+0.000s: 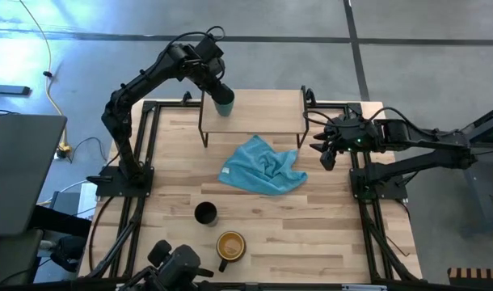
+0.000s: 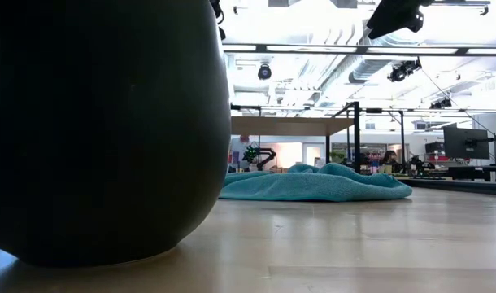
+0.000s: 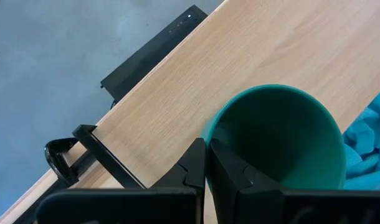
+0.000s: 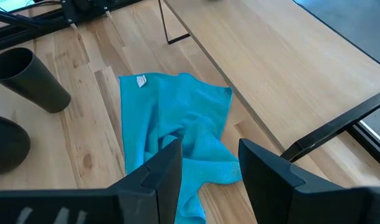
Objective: Stack small to large cups/mugs on shelf
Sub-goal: Put the green cup on the shelf
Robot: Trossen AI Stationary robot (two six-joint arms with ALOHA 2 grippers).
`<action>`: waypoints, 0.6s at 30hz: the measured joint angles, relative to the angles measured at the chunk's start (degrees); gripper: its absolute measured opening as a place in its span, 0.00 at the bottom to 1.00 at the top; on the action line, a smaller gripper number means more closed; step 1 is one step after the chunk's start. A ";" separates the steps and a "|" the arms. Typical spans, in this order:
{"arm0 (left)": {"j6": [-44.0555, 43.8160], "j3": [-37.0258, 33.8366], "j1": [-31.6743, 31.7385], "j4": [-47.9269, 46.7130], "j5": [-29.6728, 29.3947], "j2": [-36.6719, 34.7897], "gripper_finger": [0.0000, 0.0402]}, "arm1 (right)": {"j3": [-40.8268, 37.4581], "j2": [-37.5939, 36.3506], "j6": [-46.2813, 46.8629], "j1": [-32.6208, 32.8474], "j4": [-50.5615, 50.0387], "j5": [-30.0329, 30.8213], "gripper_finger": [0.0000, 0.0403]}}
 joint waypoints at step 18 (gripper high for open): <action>-0.15 0.00 0.00 0.16 0.31 1.03 0.00 | 0.00 0.00 -0.01 0.01 -0.42 0.00 0.37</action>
